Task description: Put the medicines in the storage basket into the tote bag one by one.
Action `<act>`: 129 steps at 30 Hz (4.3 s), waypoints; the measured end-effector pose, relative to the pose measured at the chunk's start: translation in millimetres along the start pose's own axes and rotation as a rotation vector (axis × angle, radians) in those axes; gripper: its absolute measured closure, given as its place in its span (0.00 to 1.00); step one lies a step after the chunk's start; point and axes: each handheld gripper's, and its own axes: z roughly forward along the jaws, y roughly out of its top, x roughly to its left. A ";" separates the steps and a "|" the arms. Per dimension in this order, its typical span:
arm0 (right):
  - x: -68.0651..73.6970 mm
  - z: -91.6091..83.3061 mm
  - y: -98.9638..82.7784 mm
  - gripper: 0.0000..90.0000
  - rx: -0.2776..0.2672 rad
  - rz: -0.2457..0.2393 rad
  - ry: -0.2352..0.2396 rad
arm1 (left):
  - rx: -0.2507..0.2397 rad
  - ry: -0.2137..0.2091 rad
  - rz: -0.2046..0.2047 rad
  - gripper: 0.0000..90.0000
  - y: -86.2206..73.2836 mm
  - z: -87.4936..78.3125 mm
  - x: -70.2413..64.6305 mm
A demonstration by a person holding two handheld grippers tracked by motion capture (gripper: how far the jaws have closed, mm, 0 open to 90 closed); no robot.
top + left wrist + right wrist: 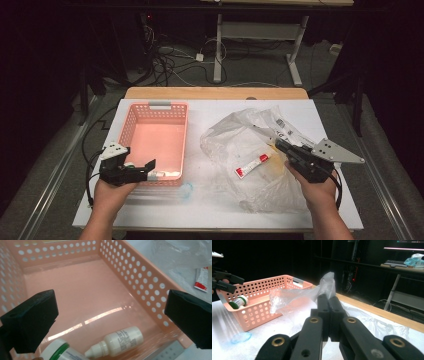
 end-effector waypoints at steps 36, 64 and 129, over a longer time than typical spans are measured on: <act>2.5 1.5 0.3 1.00 0.010 0.000 0.004 | 0.301 0.028 -0.002 0.83 11.1 -19.7 41.0; 4.4 3.0 -0.4 1.00 0.013 -0.004 0.010 | 0.674 -0.007 -0.018 0.98 17.8 14.0 47.0; 3.3 3.5 -2.1 1.00 0.016 0.002 0.005 | 0.668 -0.047 0.128 0.05 61.6 114.3 19.5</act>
